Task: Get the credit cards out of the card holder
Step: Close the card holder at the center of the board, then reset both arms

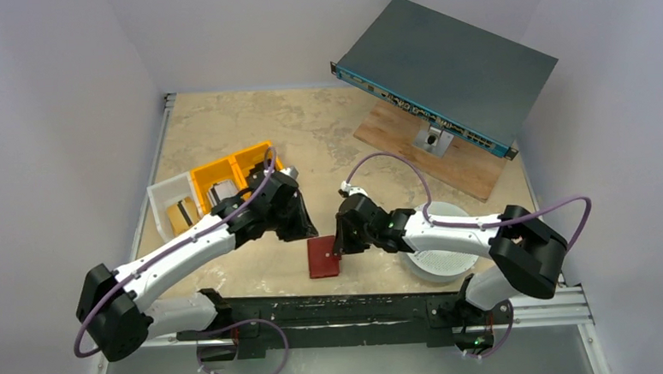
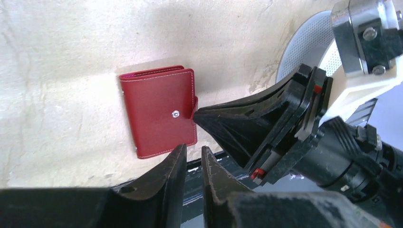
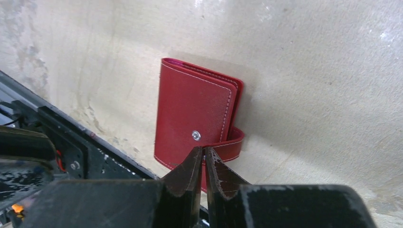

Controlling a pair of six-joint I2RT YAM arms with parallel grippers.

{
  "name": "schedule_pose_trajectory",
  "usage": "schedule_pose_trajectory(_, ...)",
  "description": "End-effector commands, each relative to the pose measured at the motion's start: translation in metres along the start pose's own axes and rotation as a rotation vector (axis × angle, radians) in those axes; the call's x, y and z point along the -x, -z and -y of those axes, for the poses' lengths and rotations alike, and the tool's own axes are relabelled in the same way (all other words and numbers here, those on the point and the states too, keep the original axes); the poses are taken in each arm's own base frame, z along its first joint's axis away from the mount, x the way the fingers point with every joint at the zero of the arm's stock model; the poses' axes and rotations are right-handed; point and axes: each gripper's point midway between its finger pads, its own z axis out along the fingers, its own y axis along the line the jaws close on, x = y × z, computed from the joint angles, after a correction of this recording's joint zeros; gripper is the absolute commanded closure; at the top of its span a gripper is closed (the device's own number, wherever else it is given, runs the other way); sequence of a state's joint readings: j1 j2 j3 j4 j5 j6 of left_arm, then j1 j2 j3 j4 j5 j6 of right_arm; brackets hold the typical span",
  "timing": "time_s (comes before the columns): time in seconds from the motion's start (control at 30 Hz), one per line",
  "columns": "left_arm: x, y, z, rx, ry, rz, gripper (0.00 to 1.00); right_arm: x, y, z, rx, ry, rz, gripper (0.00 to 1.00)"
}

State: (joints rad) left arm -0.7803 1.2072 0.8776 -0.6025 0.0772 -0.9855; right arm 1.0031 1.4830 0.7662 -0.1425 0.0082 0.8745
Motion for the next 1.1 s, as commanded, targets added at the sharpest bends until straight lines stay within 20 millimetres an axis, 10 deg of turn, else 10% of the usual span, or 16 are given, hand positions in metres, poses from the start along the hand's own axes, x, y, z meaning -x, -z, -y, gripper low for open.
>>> schedule_pose_trajectory(0.0,0.020,0.034,-0.001,0.015,-0.078,0.109,0.79,0.020,0.016,-0.025,0.058,-0.010,0.054,0.92)
schedule_pose_trajectory(0.43,0.057,0.121,-0.006,0.047,-0.197,0.336,0.09,0.083,0.090,-0.053,0.093,0.003,0.272,0.54)
schedule_pose_trajectory(0.73,0.067,0.153,-0.018,0.089,-0.205,0.418,0.01,0.125,0.162,-0.055,0.101,-0.002,0.502,0.02)
schedule_pose_trajectory(1.07,0.070,0.162,-0.028,0.113,-0.212,0.466,0.01,0.131,0.189,-0.042,0.088,-0.026,0.589,0.01)
